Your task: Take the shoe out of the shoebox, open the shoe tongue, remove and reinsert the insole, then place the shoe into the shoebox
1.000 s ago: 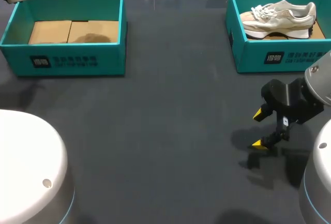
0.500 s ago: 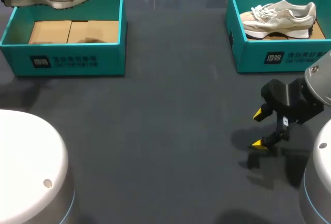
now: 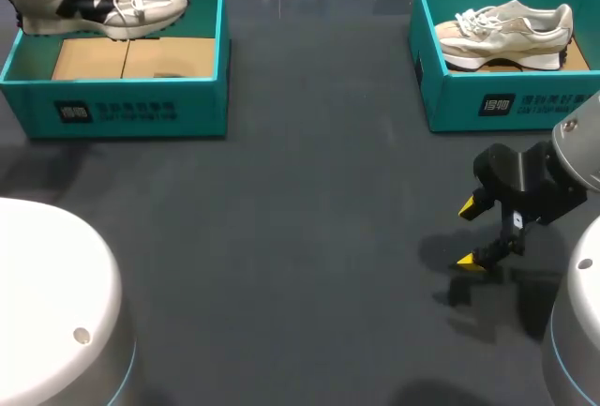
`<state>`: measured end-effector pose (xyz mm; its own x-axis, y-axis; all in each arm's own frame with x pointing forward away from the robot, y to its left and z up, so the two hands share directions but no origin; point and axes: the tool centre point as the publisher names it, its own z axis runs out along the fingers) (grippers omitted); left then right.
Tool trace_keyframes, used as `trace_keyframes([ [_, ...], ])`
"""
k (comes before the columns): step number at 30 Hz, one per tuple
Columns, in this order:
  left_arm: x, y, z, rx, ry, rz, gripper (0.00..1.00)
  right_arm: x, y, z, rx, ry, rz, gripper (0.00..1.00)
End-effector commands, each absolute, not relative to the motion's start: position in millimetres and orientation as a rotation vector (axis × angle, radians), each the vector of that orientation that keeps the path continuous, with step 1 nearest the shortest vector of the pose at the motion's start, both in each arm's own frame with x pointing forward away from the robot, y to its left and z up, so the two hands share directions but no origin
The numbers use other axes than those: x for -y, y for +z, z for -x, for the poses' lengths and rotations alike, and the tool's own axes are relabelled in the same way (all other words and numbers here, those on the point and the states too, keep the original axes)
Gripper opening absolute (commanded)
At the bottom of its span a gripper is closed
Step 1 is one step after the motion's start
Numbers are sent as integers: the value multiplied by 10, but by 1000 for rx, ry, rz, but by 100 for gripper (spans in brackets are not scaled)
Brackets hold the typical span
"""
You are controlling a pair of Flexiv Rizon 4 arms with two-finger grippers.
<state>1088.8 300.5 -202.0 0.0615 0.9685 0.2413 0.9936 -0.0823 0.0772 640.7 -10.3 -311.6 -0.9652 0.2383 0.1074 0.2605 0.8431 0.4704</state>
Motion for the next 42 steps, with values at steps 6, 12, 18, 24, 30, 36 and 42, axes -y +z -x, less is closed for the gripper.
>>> trace_keyframes([
  [6, -3014, -2151, -10811, 2015, -310, 2221, 0, 108, -3113, -6386, 2976, -768, 404, 100],
  [12, -3014, -2151, -10811, 2015, -310, 2221, 0, 108, -3113, -6386, 2976, -768, 404, 100],
  [18, -3014, -2151, -10811, 2015, -310, 2221, 0, 108, -3113, -6386, 2976, -768, 404, 100],
  [24, -2943, -2435, -10851, 2023, -262, 2174, 0, 108, -3113, -6386, 2976, -768, 404, 100],
  [30, -2887, -2642, -10851, 2062, -226, 2124, 0, 108, -3113, -6386, 2976, -768, 404, 100],
  [36, -2853, -2795, -10809, 2065, -243, 2099, 0, 108, -3113, -6386, 2976, -768, 404, 100],
  [42, -2827, -2937, -10714, 2054, -271, 2095, 0, 108, -3113, -6386, 2976, -768, 404, 100],
])
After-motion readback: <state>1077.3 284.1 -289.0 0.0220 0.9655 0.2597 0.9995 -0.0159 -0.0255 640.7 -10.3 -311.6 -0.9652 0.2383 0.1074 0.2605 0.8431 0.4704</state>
